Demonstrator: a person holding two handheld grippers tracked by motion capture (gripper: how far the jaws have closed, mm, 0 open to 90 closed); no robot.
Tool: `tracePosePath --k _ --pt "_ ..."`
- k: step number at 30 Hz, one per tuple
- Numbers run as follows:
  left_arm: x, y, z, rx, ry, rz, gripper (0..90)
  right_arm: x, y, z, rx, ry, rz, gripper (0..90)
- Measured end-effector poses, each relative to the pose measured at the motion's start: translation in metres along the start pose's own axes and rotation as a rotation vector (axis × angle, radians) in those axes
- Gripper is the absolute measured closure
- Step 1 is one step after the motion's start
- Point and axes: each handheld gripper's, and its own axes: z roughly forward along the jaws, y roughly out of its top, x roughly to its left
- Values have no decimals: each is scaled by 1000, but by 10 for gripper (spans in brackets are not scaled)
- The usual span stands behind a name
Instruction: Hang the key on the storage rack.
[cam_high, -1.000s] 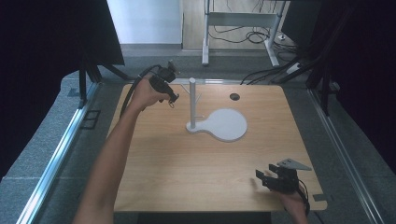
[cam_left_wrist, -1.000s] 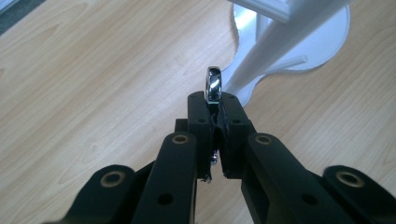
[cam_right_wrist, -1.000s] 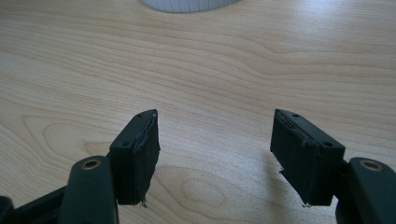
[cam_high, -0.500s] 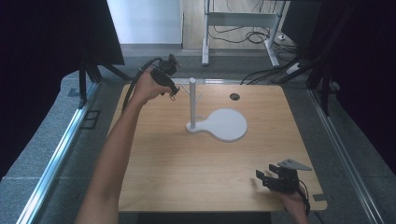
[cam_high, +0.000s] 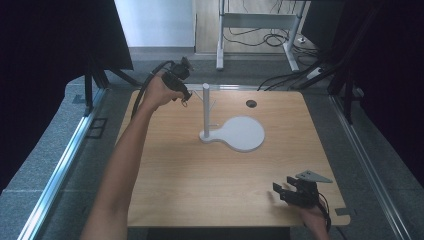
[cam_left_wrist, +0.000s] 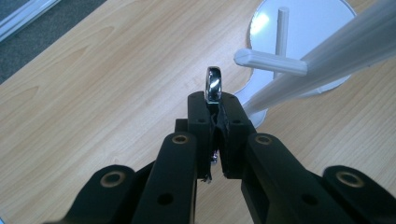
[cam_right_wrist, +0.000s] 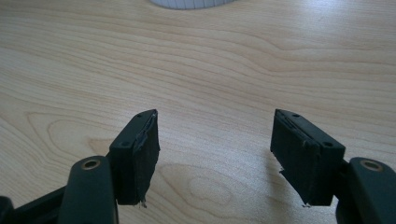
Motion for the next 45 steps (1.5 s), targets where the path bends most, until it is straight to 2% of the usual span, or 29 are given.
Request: tracePosePath --k 3,7,16,25,45 --pt "-1 1 0 -8 5 -11 856 0 0 0 1 1 2 326" --pt "-2 5 -1 -1 13 2 856 1 0 1 2 7 2 326" --pt "-7 8 0 -17 21 8 856 0 -1 2 10 7 8 325" --pt "-7 7 -5 -24 27 7 856 1 -1 2 11 7 2 325" --pt "-17 9 -8 -31 54 43 856 1 -1 3 19 4 -6 325"
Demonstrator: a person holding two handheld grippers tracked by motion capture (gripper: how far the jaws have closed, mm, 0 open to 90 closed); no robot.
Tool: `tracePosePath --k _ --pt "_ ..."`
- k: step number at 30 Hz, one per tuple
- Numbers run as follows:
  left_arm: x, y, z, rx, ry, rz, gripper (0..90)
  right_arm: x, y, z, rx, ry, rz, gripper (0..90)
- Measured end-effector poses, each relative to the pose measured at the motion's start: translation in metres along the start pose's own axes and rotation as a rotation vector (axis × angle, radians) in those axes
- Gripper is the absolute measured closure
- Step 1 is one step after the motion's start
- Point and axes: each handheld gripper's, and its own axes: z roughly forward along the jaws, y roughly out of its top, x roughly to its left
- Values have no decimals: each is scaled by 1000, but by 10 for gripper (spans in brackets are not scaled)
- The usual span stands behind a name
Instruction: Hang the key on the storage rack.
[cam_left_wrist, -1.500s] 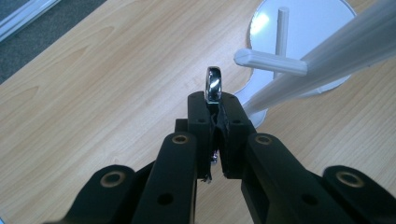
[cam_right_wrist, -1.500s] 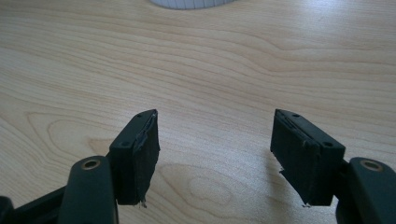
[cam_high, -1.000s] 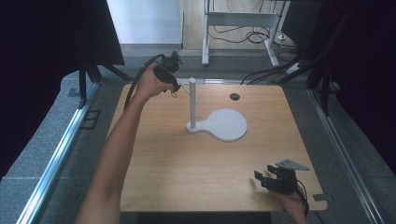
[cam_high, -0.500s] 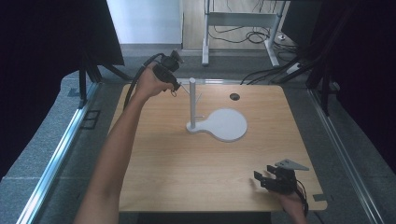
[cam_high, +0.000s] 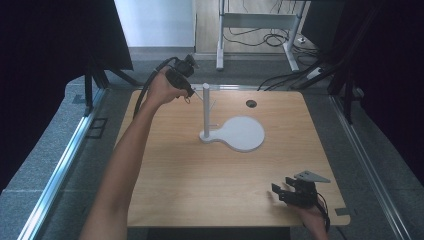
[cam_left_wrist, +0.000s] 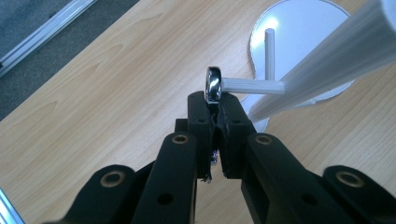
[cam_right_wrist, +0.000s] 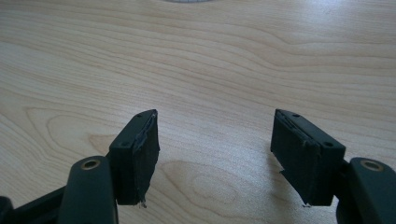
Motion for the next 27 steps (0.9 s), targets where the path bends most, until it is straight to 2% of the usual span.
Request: tracePosePath --k 13,19,27 --pt "-9 -6 0 -20 43 17 855 1 -1 2 11 1 0 324" --pt "-16 -7 1 -24 78 43 854 0 -1 3 11 -1 0 324" --pt "-26 -10 4 -35 96 68 852 0 -1 3 15 -1 5 323"
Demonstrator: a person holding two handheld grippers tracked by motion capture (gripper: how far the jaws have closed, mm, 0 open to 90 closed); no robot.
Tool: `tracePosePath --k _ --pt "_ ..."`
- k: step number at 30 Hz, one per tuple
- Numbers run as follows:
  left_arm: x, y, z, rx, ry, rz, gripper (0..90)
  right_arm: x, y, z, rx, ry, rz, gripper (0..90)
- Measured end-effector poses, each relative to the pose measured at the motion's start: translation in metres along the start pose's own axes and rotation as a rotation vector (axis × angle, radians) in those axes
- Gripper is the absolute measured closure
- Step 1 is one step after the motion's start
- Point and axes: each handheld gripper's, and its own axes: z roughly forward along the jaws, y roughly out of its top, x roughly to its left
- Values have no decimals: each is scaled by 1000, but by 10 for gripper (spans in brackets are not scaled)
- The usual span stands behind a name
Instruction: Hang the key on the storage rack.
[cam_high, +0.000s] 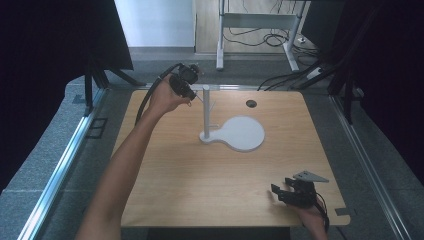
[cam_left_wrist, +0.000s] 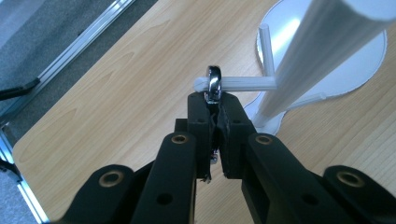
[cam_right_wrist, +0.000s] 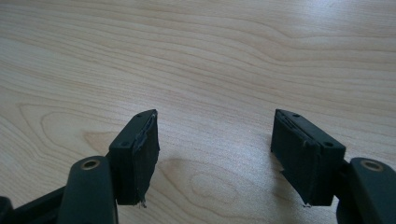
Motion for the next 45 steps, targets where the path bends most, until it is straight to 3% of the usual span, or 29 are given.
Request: tracePosePath --k 3,12,15,23,25,31,41,45 --pt "-1 -1 2 7 -14 -7 836 1 0 0 2 1 -3 323" --pt "2 -5 -5 4 -54 -31 547 1 0 1 2 1 -6 323" --pt "4 -9 -7 7 -55 -42 506 1 0 1 4 2 -7 323" --pt "9 -22 -15 -12 -72 -57 444 0 0 2 -1 3 -2 323" --pt "9 -24 -16 -19 -77 -62 426 2 0 -1 -30 -22 -20 333" --pt "7 -30 -18 -34 -73 -70 414 3 5 -7 -86 -16 -35 335" --pt "6 -47 -23 -49 -95 -73 368 4 5 -7 -66 -14 -27 332" --pt "10 -61 -26 -73 -130 -86 360 4 4 -6 -55 -13 -32 331"
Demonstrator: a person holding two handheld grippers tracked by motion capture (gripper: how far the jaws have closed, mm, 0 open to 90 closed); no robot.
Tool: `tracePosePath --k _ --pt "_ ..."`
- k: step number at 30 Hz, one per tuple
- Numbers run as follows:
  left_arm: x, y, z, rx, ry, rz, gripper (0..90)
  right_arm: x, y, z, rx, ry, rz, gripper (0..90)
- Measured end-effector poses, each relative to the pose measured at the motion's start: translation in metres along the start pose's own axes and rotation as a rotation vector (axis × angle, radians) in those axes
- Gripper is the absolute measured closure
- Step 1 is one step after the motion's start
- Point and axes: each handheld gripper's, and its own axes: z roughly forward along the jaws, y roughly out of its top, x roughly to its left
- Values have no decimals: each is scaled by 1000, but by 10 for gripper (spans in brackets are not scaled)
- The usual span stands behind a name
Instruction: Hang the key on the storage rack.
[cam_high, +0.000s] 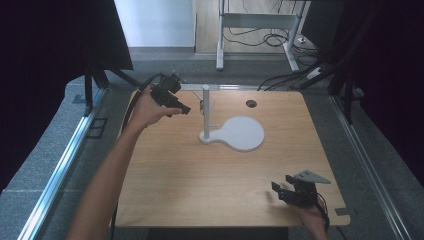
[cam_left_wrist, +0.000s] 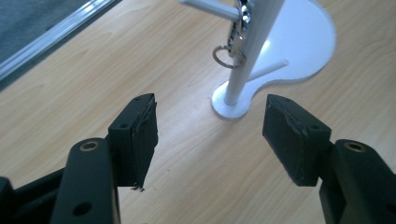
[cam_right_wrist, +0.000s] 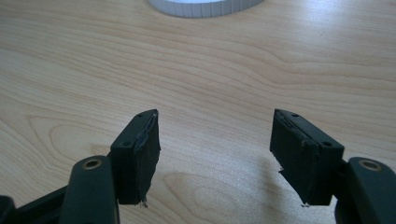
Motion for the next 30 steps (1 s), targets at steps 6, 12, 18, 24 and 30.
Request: tracePosePath --k 6,12,18,24,30 --pt "4 -23 -1 -19 -11 -18 359 -1 -1 0 6 -1 1 330" --pt "3 -49 0 -34 -3 -12 363 -1 -1 1 17 -1 2 330" --pt "-4 -78 5 -42 -27 -4 365 0 -2 2 19 -1 0 330" --pt "-8 -102 10 -54 -41 -17 369 0 -2 2 23 -3 -4 329" --pt "-14 -120 9 -58 -51 -6 370 -1 -2 3 23 -5 -3 329"
